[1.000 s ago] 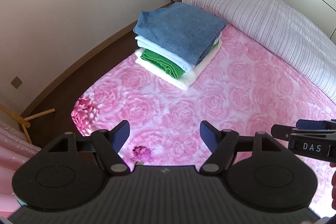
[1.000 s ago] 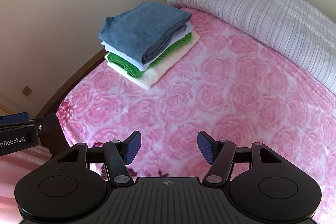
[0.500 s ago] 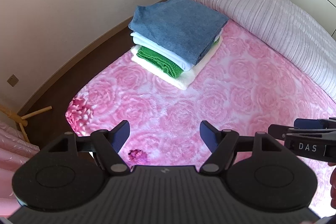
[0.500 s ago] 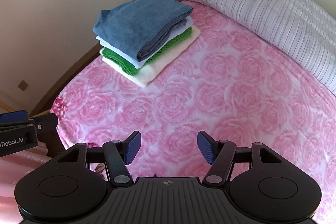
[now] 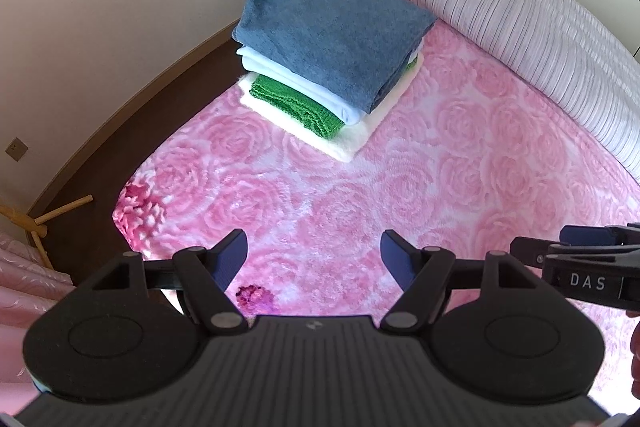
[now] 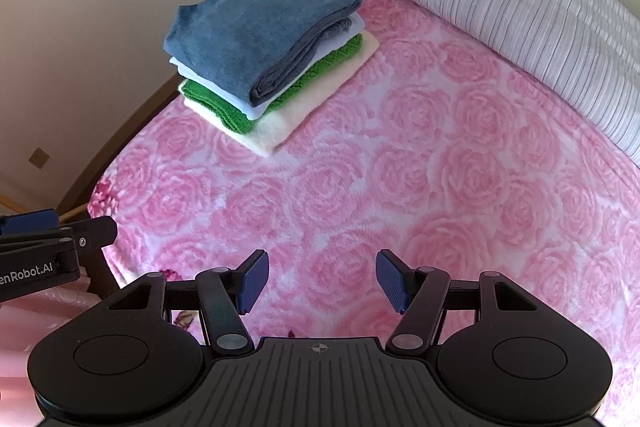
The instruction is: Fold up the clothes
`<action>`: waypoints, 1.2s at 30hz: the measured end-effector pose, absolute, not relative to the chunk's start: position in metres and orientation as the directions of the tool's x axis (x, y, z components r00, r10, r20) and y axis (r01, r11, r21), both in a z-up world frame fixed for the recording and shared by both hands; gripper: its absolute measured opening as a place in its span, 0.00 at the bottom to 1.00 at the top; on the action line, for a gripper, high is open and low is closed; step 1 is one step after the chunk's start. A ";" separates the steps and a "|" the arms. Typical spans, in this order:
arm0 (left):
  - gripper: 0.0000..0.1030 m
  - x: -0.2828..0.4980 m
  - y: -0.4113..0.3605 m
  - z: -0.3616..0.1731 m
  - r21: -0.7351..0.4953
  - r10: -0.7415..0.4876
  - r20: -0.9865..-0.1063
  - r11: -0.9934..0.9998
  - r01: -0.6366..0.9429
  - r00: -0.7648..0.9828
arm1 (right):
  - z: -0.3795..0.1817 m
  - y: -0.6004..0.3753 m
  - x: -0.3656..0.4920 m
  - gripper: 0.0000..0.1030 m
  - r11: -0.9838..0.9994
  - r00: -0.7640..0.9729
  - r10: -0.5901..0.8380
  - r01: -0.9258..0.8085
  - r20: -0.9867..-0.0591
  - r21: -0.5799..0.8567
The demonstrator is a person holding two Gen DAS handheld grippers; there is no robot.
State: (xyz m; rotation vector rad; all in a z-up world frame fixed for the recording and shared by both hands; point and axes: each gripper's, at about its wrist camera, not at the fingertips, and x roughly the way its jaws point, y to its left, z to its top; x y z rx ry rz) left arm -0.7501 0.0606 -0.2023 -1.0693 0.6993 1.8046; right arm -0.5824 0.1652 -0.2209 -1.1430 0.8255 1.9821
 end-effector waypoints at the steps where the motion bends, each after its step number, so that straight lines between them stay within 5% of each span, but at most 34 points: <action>1: 0.69 -0.750 0.062 -0.203 0.025 0.409 -0.885 -0.438 -0.899 -0.223 | -0.222 0.167 -0.583 0.61 -0.556 -0.369 0.249 -0.812 -0.895 0.180; 36: 0.68 -0.778 0.115 -0.234 0.012 0.375 -0.907 -0.437 -0.899 -0.194 | -0.250 0.219 -0.615 0.61 -0.527 -0.311 0.215 -0.835 -0.926 0.158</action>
